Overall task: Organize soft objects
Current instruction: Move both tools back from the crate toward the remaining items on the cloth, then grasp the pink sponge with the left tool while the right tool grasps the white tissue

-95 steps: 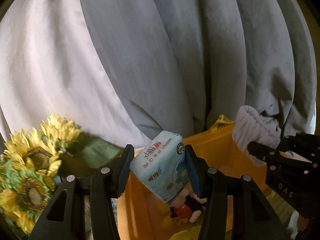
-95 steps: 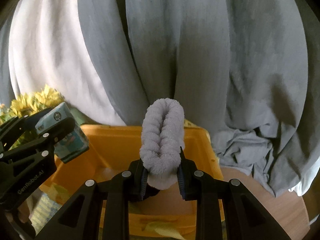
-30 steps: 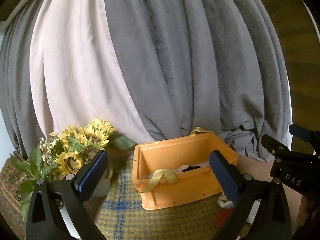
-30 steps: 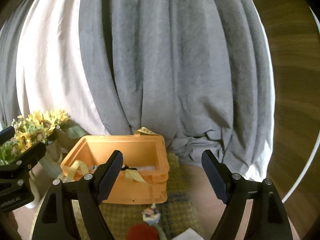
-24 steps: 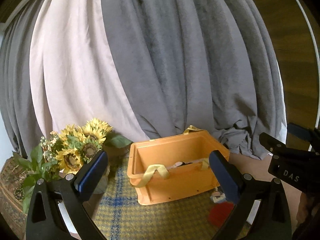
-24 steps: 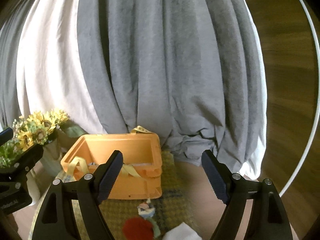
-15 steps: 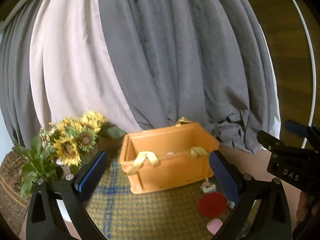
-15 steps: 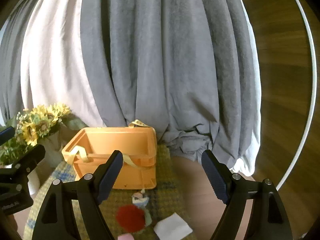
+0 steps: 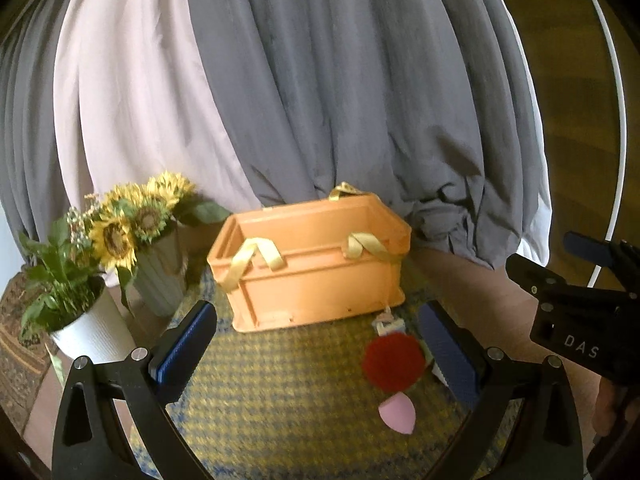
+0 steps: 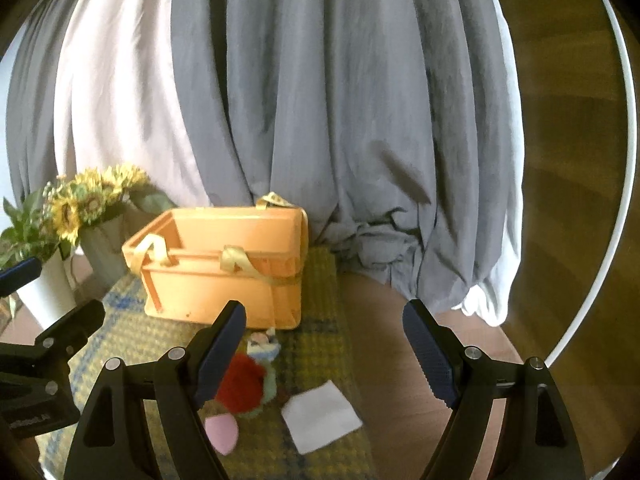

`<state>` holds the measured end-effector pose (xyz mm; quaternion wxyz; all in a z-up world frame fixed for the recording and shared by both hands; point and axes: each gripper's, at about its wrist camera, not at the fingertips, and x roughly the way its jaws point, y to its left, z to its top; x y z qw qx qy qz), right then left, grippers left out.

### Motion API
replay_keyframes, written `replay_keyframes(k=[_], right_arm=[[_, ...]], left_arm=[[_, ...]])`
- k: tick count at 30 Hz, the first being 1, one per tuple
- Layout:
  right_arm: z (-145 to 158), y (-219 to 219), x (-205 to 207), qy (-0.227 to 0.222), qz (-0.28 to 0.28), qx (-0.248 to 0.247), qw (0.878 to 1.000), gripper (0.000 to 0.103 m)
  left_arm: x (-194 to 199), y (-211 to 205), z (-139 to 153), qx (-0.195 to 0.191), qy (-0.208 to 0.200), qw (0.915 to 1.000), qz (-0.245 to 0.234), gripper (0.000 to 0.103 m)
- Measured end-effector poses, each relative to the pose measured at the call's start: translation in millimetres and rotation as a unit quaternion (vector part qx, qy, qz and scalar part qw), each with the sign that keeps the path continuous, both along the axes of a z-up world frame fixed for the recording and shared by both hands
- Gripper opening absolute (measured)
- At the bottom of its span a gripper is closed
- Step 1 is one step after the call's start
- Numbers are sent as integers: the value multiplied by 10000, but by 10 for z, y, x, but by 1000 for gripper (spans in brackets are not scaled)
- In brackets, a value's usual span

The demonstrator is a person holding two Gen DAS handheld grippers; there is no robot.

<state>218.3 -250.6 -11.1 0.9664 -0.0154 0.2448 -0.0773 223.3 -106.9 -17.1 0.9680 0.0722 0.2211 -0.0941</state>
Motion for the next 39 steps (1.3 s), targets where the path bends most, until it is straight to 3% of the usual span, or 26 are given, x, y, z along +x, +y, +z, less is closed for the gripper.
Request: replay_keyframes(k=[20, 39], right_arm=[[-687, -305, 170, 1052, 330, 182, 9937, 81], [-1374, -377, 456, 1950, 720, 126, 9781, 80]], left_arm=[[24, -350, -588, 228, 606, 9979, -85, 103], [194, -519, -1187, 438, 1435, 9884, -248, 99]])
